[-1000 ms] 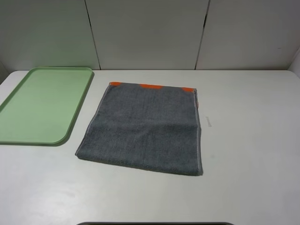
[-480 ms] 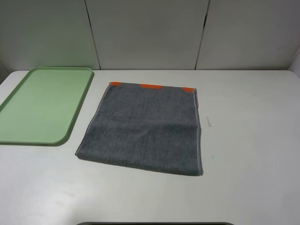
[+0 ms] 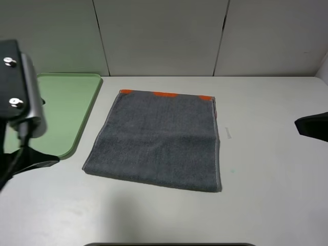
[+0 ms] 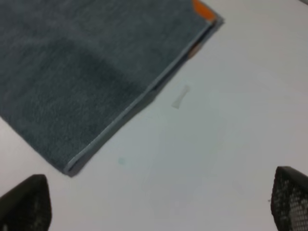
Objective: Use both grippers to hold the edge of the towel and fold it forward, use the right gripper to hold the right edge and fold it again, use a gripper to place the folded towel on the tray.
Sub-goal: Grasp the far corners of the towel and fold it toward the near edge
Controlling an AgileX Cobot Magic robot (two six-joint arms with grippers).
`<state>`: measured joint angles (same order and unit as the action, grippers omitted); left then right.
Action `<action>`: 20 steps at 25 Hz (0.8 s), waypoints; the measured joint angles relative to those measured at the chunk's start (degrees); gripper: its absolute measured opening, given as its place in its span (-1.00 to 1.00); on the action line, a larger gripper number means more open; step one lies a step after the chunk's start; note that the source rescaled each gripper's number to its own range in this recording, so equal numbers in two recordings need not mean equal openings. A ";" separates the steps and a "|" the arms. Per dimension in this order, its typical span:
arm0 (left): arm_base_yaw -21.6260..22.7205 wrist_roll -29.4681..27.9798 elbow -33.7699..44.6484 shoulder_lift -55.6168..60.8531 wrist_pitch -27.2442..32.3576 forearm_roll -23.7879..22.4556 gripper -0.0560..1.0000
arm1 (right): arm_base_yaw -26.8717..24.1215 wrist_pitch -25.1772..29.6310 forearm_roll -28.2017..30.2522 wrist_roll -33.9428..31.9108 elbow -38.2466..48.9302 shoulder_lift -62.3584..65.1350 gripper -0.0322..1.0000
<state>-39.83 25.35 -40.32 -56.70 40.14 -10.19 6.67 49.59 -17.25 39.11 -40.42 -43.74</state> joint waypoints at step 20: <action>-0.44 1.41 -0.05 -24.47 -19.23 -19.53 0.96 | 0.00 -4.89 -3.62 35.00 0.00 -24.96 1.00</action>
<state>-40.27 26.76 -40.37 -81.17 20.91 -29.72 6.67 44.69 -20.86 74.11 -40.42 -68.70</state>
